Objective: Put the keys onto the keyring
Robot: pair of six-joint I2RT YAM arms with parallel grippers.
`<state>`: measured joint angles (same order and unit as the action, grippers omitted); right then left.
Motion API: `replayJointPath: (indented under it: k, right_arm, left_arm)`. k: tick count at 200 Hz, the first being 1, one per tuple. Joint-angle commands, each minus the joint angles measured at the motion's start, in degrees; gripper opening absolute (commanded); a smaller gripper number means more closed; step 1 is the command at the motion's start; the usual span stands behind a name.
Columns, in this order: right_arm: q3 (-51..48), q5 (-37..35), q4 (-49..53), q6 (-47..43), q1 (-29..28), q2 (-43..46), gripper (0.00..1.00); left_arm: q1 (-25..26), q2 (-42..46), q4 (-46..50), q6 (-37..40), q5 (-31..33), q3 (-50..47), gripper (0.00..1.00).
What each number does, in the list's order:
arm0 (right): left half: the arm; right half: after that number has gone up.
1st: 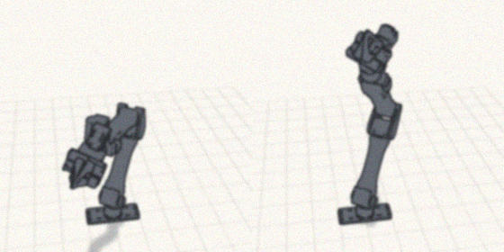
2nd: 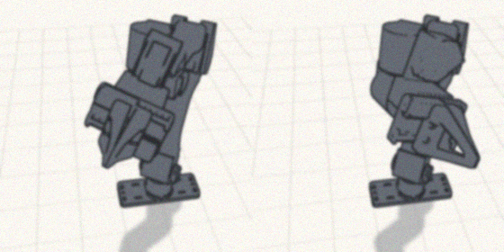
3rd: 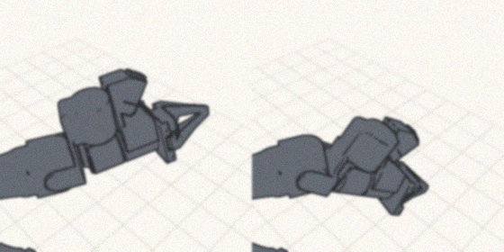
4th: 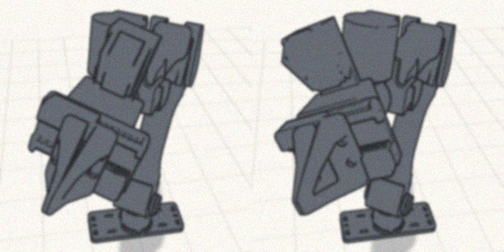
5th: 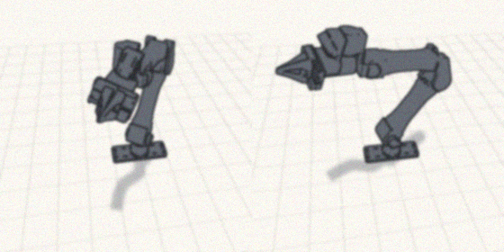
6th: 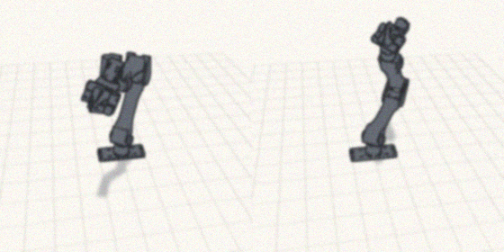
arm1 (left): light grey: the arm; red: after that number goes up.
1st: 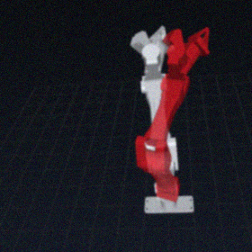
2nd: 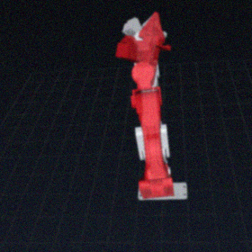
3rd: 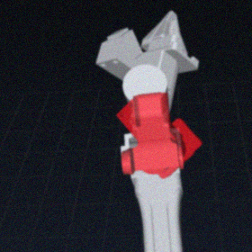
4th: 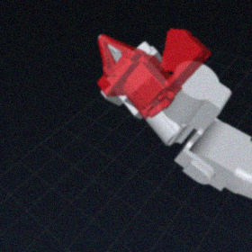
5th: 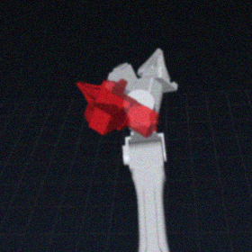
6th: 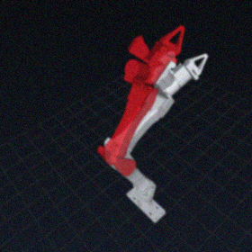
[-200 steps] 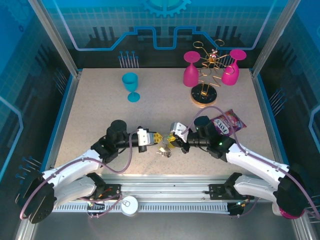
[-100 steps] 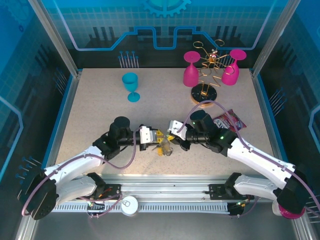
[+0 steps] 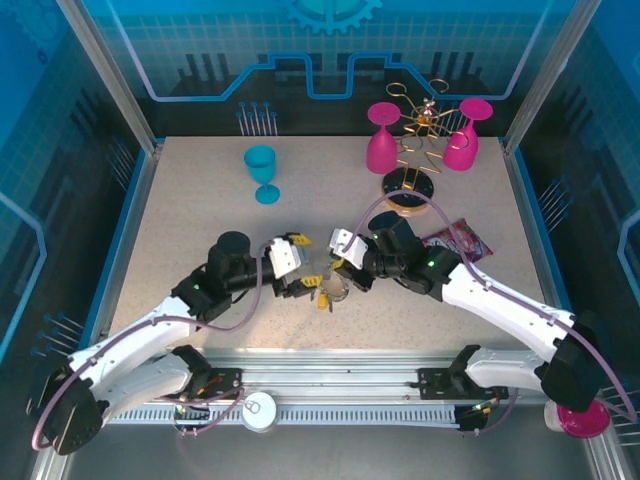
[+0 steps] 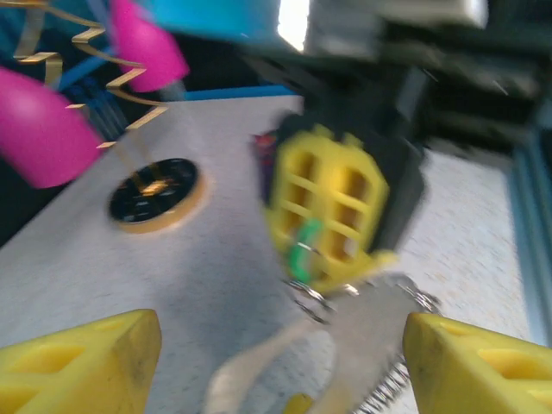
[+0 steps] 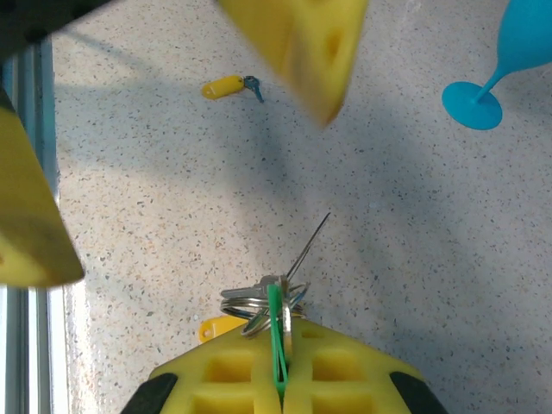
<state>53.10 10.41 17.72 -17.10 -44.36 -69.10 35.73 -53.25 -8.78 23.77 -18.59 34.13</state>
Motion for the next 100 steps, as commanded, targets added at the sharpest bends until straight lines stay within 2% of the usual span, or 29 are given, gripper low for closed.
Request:
replayJointPath:
  k: [1, 24, 52, 77, 100]
  right_arm:
    - [3.35, 2.94, -7.38, 3.35, -1.39, -1.92, 0.00]
    - [4.83, 3.75, -12.00, 5.93, -2.76, -5.00, 0.00]
    - [4.79, 4.42, -21.48, 14.29, -3.28, -9.08, 0.00]
    - [1.47, 2.07, -30.89, 20.76, -3.28, -12.58, 0.00]
    - [-1.64, -1.20, -31.56, 20.67, -2.53, -14.65, 0.00]
  left_arm:
    - [-0.68, 2.74, -2.78, -12.90, 16.80, 1.13, 0.80]
    - [-1.76, 5.06, -6.19, -20.94, 24.84, -1.09, 0.82]
    - [-3.77, 6.86, -4.25, -28.53, 32.82, -1.54, 0.82]
    - [-6.19, 7.32, -1.62, -34.81, 34.58, -1.79, 0.82]
    - [-7.29, 5.99, 0.58, -38.66, 34.00, -1.78, 0.82]
